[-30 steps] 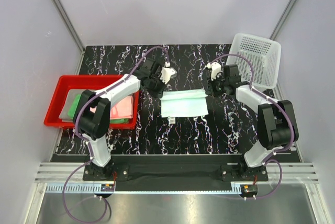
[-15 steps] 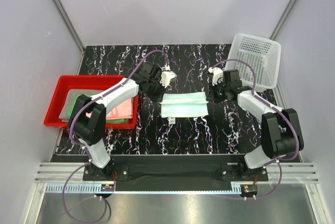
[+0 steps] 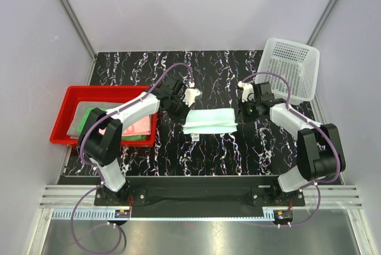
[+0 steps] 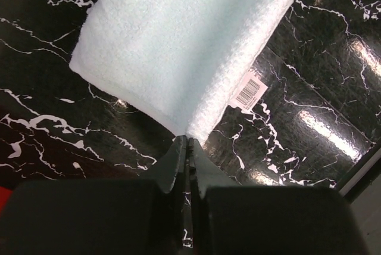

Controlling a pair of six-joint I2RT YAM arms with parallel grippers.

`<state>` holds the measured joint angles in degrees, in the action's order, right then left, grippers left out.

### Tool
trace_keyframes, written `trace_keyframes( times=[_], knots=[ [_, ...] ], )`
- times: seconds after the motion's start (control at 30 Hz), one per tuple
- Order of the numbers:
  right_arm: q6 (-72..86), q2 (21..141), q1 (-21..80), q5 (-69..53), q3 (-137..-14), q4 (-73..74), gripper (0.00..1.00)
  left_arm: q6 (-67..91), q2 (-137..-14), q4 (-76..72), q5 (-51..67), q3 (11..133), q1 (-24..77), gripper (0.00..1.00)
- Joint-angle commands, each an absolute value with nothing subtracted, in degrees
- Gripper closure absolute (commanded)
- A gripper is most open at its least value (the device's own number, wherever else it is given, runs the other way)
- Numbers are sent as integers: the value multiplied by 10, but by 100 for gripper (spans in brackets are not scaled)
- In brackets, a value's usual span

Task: Fold and stack the towels
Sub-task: Fold the towel

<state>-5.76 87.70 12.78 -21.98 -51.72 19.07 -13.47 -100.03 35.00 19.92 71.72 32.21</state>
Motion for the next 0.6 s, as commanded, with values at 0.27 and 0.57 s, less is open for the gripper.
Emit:
trace_keyframes(
  times=[0.27,0.57],
  knots=[
    [-22,870,132,-247,-576,309,71,-115,-987,383,161,722,335,74],
    [33,868,133,-276,-613,328,69,-91,-970,381,170,746,335,69]
  ],
)
